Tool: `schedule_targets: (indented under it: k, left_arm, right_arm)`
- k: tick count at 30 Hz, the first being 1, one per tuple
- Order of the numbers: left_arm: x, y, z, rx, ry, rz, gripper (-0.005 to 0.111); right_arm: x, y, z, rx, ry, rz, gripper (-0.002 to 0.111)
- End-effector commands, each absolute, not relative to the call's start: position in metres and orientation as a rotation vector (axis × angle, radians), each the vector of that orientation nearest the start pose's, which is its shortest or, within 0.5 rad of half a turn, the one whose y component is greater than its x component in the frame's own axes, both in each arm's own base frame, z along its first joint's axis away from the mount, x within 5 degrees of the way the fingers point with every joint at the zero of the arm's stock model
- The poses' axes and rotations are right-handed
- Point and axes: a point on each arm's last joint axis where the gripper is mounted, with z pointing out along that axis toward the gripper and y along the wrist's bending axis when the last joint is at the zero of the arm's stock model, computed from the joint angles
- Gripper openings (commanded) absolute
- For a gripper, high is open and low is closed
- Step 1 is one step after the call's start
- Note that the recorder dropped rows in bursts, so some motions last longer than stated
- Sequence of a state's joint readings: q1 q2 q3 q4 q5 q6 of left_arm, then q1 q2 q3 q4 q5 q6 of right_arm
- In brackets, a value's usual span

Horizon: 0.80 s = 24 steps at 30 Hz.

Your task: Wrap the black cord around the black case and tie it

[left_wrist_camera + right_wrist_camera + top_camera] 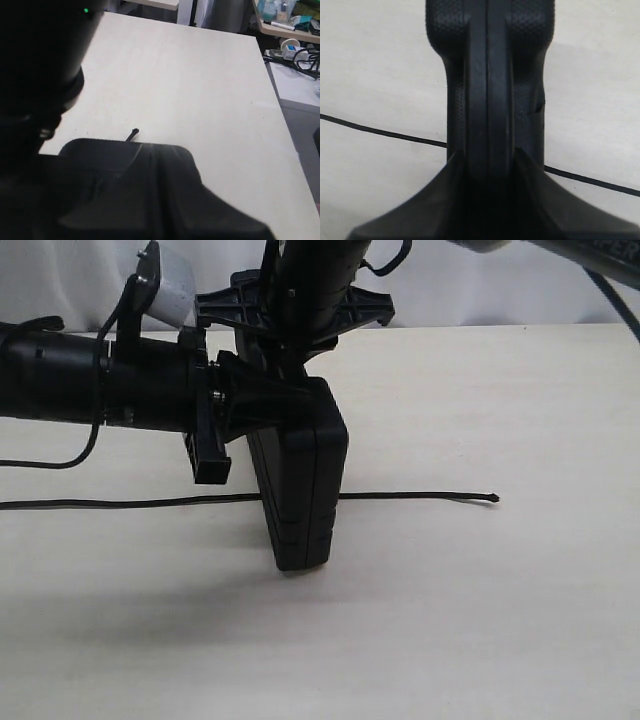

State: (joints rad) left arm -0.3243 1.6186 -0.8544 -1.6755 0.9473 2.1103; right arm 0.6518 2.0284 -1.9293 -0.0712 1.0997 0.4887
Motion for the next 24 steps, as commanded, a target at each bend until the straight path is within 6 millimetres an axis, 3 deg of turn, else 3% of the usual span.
schedule_targets:
  k: [1,10,18,24]
  left_arm:
    - [0.278,-0.167,0.22,1.192,1.668,-0.884,0.0]
    - [0.278,-0.164,0.214,1.25,1.691,-0.83,0.0]
    - [0.278,-0.163,0.21,1.285,1.706,-0.785,0.0]
    - [0.278,-0.162,0.21,1.296,1.706,-0.779,0.0]
  right_arm:
    - [0.362,0.271,0.286,-0.262,2.722,0.243,0.004]
    - [0.364,0.269,0.287,-0.268,2.708,0.213,0.004]
    - [0.365,0.27,0.299,-0.271,2.689,0.229,0.027]
    - [0.364,0.269,0.314,-0.275,2.674,0.235,0.027]
